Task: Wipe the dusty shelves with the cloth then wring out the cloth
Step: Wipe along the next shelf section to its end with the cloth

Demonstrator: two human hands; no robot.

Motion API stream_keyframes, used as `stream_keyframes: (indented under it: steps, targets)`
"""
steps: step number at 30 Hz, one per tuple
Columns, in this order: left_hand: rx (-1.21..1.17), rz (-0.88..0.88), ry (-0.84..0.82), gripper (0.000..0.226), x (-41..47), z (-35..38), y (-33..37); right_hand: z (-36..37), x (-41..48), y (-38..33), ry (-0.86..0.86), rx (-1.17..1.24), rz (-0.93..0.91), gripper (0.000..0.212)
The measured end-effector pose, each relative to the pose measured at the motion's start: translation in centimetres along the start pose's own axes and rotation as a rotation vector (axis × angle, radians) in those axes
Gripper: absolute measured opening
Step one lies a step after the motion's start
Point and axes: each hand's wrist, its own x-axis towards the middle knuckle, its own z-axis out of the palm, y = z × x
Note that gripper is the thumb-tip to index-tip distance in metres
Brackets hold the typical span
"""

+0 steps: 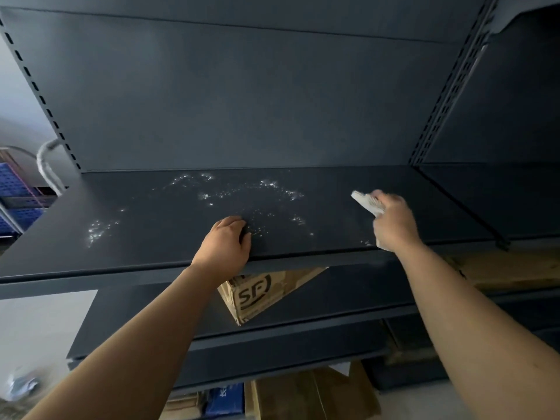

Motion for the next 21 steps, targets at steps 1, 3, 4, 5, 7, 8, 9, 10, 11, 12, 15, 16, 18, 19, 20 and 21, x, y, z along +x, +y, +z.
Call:
stream_keyframes:
  steps: [1,3,4,5,7,8,9,10,11,12,15,16,18,19,20,21]
  targets:
    - [-0.001,0.005,-0.001,0.041,0.0,0.0,-0.1,0.1,-0.4,1.0,-0.008,-0.037,0.026,0.057]
    - [-0.004,0.01,0.005,0.041,0.0,0.1,-0.2,1.5,-1.6,1.5,-0.034,-0.059,0.012,0.059]
    - [-0.005,0.01,0.008,0.041,0.1,0.2,-0.2,2.4,-2.3,0.9,-0.052,-0.078,-0.024,0.06]
    - [-0.008,0.007,0.009,0.041,0.1,0.2,-0.3,3.3,-3.0,0.0,-0.061,-0.099,-0.074,0.06]
    - [-0.012,0.003,0.01,0.042,0.1,0.2,-0.3,4.9,-4.5,-2.1,-0.064,-0.108,-0.18,0.059]
    - [-0.012,0.003,0.012,0.042,0.1,0.3,-0.3,5.6,-5.2,-3.2,-0.071,-0.095,-0.221,0.059]
    - [-0.014,0.001,0.01,0.042,0.1,0.2,-0.2,6.3,-5.7,-4.1,-0.097,-0.068,-0.25,0.058]
    - [-0.016,0.0,0.005,0.042,0.2,0.2,-0.2,6.7,-6.2,-4.9,-0.139,-0.02,-0.266,0.056]
    - [-0.017,0.001,-0.004,0.042,0.2,0.1,-0.1,6.8,-6.4,-5.5,-0.184,0.056,-0.261,0.052]
    - [-0.015,0.001,-0.015,0.042,0.3,0.1,-0.1,6.5,-6.4,-6.1,-0.22,0.158,-0.231,0.046]
    - [-0.011,-0.006,-0.038,0.042,0.4,-0.2,-0.2,4.1,-4.5,-6.4,-0.198,0.467,-0.031,0.037]
    - [-0.003,-0.007,-0.039,0.042,0.4,-0.2,-0.2,3.5,-3.5,-5.9,-0.178,0.508,0.051,0.04]
    - [0.018,-0.011,-0.039,0.043,0.6,-0.2,0.1,2.5,-1.7,-4.5,-0.173,0.452,0.189,0.048]
    - [0.028,-0.017,-0.041,0.044,0.8,-0.2,0.4,2.3,-1.2,-3.8,-0.17,0.359,0.214,0.053]
    - [0.036,-0.02,-0.042,0.045,1.0,-0.2,0.7,2.3,-1.0,-3.2,-0.169,0.272,0.201,0.059]
    - [0.043,-0.02,-0.043,0.046,1.2,-0.1,1.0,2.4,-1.0,-2.8,-0.164,0.194,0.153,0.067]
